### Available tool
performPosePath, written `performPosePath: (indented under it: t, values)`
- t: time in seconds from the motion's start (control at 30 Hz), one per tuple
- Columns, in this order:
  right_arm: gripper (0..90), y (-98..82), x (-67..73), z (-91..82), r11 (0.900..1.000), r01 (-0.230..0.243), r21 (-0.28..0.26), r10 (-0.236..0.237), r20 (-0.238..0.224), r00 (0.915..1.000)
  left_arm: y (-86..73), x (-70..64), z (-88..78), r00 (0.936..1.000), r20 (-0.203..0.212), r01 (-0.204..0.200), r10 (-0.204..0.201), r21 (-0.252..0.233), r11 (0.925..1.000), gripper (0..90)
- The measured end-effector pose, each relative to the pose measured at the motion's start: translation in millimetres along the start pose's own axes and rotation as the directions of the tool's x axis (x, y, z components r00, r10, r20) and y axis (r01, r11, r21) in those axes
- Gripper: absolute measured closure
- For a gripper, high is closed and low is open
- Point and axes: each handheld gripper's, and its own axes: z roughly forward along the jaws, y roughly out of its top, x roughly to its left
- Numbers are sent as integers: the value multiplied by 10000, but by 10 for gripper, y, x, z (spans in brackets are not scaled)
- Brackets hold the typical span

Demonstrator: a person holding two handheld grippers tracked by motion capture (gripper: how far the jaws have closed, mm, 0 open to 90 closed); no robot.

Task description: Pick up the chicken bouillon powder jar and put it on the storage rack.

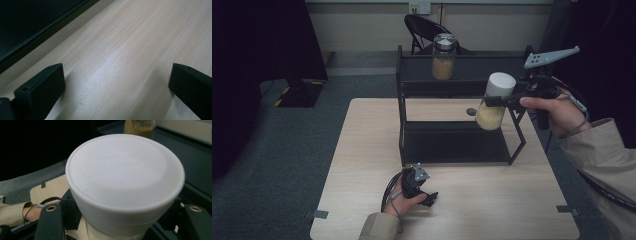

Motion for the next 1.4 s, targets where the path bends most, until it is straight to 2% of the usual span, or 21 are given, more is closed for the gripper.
performPosePath:
  t: [0.2, 0.37, 0.63, 0.9, 1.03, 1.27, 1.4]
  values:
    - [344, 204, -31, -80, 9998, -124, -144, 124, 8, 9999, -1, 0, 0, 10000, 0, 4, -4, -3, 10000, 1]
    - [344, 376, 0, -97, 9998, -43, -173, 51, 432, 9991, -2, 0, 1, 10000, 2, 8, -8, -9, 10000, 1]
    - [344, 630, -44, -34, 9997, -177, -143, 190, 973, 9951, -3, -1, 1, 10000, -6, 11, -11, -20, 10000, 0]
    - [344, 837, -149, 23, 9992, -311, -234, 346, 1694, 9849, -4, 0, 1, 10000, 2, 10, -10, -28, 10000, 0]
    - [344, 894, -189, 100, 9994, -350, -33, 349, 2186, 9752, -3, 0, 1, 10000, 0, 7, -7, -23, 10000, 1]
    - [343, 898, -303, 206, 9980, -632, -31, 618, 2672, 9617, -3, 0, 1, 10000, -1, 10, -10, -22, 10000, 0]
    - [343, 907, -345, 241, 9977, -682, 19, 649, 2812, 9574, -3, 0, 1, 10000, -2, 8, -8, -20, 10000, 1]
